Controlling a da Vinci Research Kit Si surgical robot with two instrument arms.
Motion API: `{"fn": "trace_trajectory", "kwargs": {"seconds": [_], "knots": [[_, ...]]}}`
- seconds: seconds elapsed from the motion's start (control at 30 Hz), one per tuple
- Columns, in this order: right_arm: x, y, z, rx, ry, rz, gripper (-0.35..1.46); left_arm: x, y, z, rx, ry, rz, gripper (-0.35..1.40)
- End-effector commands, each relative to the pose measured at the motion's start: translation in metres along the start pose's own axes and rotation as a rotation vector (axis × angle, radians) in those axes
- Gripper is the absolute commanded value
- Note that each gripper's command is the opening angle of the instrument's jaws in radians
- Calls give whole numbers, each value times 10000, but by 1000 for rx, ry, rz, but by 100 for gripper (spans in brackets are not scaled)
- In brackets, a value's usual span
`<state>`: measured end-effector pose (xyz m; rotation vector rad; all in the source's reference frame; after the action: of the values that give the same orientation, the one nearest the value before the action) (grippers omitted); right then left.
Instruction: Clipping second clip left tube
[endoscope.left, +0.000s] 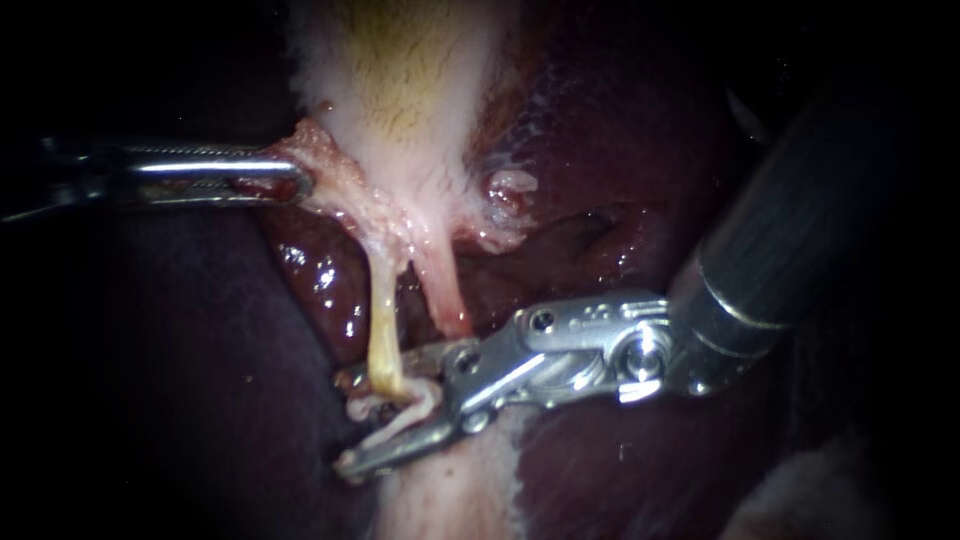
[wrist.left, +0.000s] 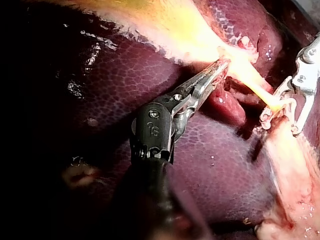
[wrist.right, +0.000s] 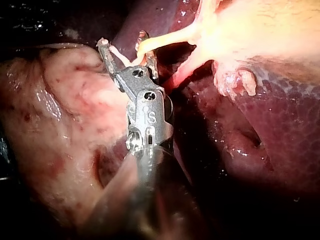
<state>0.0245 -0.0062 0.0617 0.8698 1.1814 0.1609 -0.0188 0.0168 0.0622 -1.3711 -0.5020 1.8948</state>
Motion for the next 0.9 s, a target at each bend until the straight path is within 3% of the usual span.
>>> {"fn": "trace_trajectory", "kwargs": {"seconds": [0.03, 0.63, 0.8, 0.9], "knots": [[-1, 2, -3, -1, 0, 0, 45, 0, 0, 0, 0, 0, 0, -35], [-3, 11, -19, -14, -4, 5, -3, 0, 0, 0, 0, 0, 0, -35], [-6, 13, -24, -23, -19, 7, -35, 0, -1, 0, 0, 0, 0, -35], [-5, 13, -27, -26, -31, 28, -35, 0, -1, 1, 0, 0, 0, -35]]}}
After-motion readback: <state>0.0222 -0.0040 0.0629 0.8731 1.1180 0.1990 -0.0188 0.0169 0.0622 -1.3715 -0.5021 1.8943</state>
